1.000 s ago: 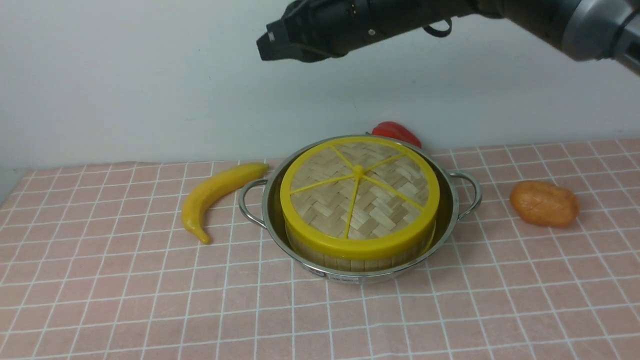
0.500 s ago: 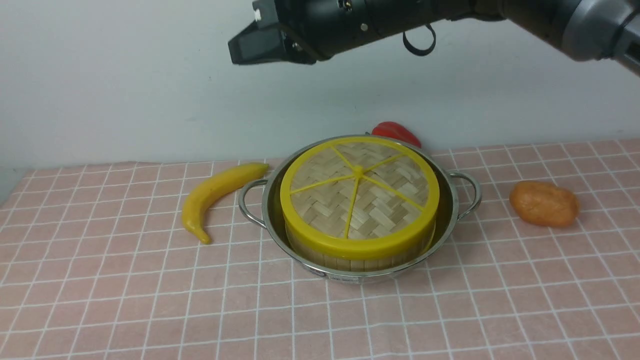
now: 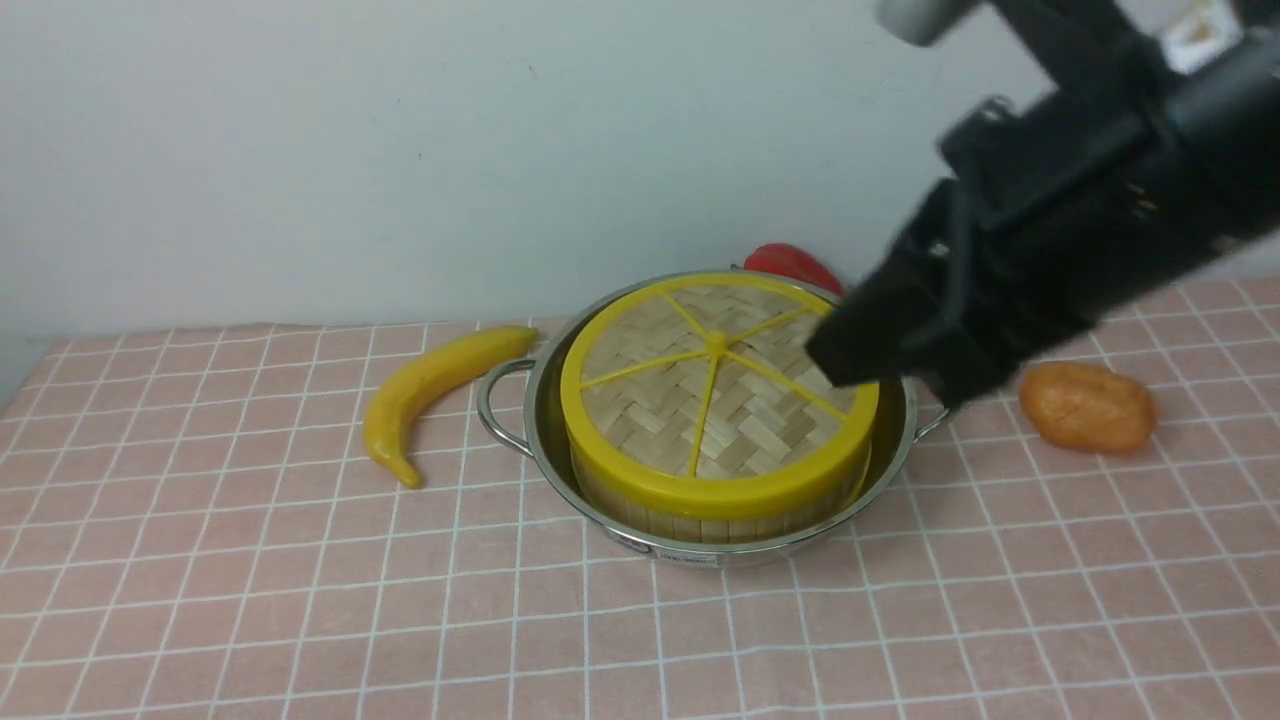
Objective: Place the steamer in the pot on the pink tablecloth, and put the lid on the steamer.
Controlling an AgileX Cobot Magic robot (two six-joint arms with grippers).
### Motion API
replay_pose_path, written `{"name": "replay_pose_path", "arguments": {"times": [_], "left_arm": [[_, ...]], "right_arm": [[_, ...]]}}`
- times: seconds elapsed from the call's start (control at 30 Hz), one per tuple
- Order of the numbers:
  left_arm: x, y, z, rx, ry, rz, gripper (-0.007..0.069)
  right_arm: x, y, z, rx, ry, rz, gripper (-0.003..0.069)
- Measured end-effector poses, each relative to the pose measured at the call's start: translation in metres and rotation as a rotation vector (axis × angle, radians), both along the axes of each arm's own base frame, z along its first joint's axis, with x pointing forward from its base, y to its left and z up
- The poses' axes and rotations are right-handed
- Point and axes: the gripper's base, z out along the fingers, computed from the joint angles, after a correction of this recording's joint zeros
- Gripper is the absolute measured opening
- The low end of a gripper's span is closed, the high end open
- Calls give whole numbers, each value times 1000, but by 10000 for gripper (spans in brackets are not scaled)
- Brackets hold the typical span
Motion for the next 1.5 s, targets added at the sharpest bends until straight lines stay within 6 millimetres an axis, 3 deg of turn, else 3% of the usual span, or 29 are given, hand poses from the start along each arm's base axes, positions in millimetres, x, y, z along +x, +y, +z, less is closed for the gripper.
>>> {"name": "replay_pose_path", "arguments": {"times": [0.1, 0.13, 0.2, 0.27, 0.33, 0.37, 0.47, 0.63, 0.77, 1.03, 1.5], "left_arm": [[0, 0, 0, 0, 0, 0, 243], [0, 0, 0, 0, 0, 0, 243], [0, 0, 0, 0, 0, 0, 243], [0, 0, 0, 0, 0, 0, 243], [0, 0, 0, 0, 0, 0, 243], [0, 0, 0, 0, 0, 0, 243], [0, 0, 0, 0, -1, 0, 243], [0, 0, 0, 0, -1, 0, 243], [0, 0, 0, 0, -1, 0, 243], [0, 0, 0, 0, -1, 0, 243], [0, 0, 0, 0, -2, 0, 243]], "right_arm": [[-30, -23, -3, 65, -122, -61, 77], [-30, -23, -7, 56, -111, -61, 78], [-62, -46, -13, 144, -242, -121, 87], [-76, -58, -25, 184, -301, -165, 92], [-100, -82, -50, 254, -379, -278, 107], [-101, -84, -53, 256, -384, -288, 108], [-114, -106, -95, 270, -440, -452, 122], [-122, -126, -148, 255, -476, -668, 142], [-131, -132, -172, 258, -506, -745, 155], [-142, -133, -193, 265, -534, -745, 174], [-137, -140, -219, 159, -536, -827, 216]]}}
